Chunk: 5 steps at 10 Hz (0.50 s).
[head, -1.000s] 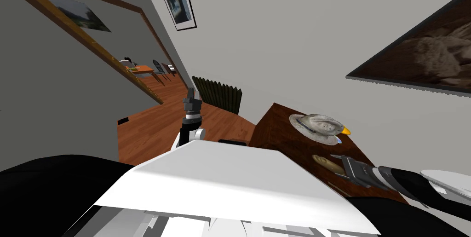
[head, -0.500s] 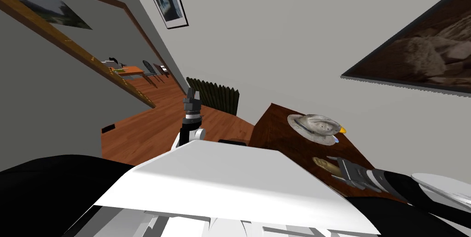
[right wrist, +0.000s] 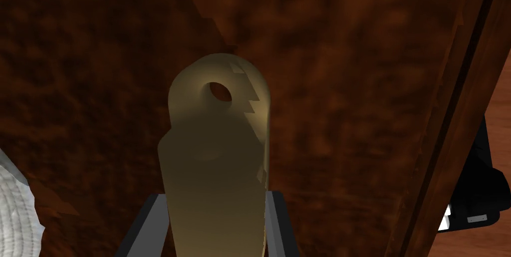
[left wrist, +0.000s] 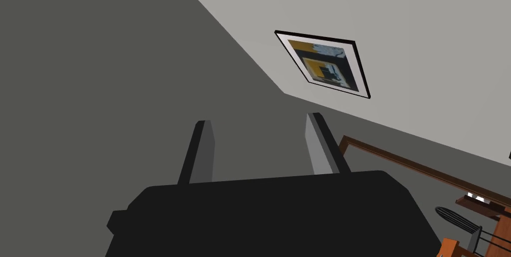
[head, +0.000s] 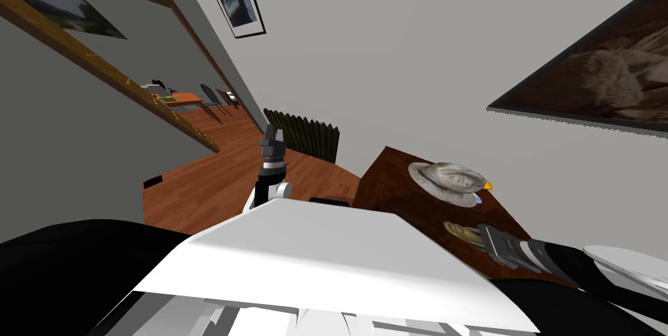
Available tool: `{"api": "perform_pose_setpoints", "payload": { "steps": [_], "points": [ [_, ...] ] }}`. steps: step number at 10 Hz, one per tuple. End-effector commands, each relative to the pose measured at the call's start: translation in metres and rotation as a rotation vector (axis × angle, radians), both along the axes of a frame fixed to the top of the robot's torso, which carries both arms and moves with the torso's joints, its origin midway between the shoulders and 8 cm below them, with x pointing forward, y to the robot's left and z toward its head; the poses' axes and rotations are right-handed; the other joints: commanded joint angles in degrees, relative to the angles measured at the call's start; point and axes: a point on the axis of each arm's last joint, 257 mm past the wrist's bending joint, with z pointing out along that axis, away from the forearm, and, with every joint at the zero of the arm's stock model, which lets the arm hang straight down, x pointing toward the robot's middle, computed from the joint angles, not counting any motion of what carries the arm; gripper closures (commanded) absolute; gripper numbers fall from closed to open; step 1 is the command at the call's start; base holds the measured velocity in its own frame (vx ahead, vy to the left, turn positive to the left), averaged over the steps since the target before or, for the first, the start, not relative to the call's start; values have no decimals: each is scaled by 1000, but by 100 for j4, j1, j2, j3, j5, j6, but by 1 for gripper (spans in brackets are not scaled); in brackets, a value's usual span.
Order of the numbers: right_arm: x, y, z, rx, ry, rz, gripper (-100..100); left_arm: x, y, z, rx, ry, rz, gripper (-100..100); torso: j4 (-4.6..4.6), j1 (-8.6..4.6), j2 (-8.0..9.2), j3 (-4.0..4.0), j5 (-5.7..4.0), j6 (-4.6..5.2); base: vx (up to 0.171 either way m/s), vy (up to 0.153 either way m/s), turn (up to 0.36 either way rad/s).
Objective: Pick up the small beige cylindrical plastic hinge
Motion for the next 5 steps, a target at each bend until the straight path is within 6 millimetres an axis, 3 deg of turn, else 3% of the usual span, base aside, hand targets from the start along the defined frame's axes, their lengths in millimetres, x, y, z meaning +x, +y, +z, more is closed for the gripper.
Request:
{"api": "perform_pose_setpoints", "payload": {
  "steps": [1, 2, 3, 4, 5],
  "points": [
    [0, 0, 0, 0, 0, 0, 0, 0, 0, 0, 0, 0, 0, 0, 0, 0, 0, 0, 0, 0, 0, 0, 0],
    [6, -6, 11, -1, -1, -22, 100, 0, 0, 0, 0, 0, 0, 0, 0, 0, 1, 0, 0, 0, -111, 27, 217],
    [9, -9, 18, -1, -1, -37, 100, 0, 0, 0, 0, 0, 0, 0, 6, 12, 24, 13, 6, -16, -199, 18, 227],
    [7, -7, 14, -3, -2, -26, 100, 0, 0, 0, 0, 0, 0, 0, 12, 15, 54, 30, 9, -8, -87, 1, 47],
    [8, -7, 15, -1, -4, -29, 0, 0, 0, 0, 0, 0, 0, 0, 11, 9, 41, 26, 5, 5, -11, 1, -9]
  ]
}}
